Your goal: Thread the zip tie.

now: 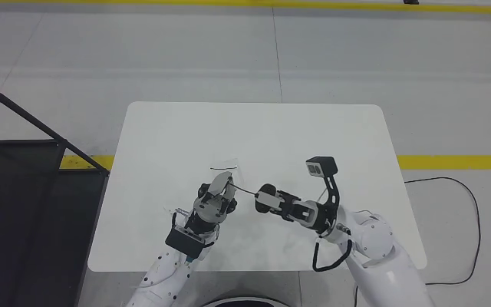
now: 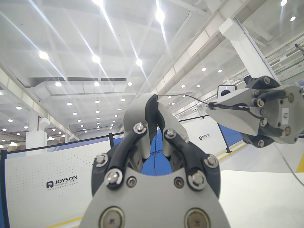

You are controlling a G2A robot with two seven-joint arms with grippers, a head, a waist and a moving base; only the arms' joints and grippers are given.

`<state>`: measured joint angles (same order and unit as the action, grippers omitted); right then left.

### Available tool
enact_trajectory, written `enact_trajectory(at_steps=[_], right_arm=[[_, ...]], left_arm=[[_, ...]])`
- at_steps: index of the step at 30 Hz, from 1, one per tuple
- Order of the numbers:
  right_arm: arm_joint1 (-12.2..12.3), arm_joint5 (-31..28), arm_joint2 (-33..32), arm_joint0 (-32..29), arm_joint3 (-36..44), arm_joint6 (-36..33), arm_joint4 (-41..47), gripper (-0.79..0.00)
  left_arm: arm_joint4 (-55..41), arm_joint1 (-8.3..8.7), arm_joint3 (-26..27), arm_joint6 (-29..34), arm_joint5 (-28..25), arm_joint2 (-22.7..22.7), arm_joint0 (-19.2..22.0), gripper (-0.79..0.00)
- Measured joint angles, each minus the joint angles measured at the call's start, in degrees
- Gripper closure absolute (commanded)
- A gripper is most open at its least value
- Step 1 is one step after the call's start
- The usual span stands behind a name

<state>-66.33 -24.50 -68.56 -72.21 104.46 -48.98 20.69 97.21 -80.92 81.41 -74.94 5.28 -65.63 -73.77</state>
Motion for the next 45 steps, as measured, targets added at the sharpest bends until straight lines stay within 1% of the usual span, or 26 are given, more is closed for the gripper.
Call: enact_trajectory(at_steps=[45], right_arm=[[0.3, 0.4, 0.1, 0.2, 0.1, 0.4, 0.1, 0.0]], left_arm=[[0.0, 0.0, 0.0, 0.0, 0.0, 0.0, 0.0, 0.0]])
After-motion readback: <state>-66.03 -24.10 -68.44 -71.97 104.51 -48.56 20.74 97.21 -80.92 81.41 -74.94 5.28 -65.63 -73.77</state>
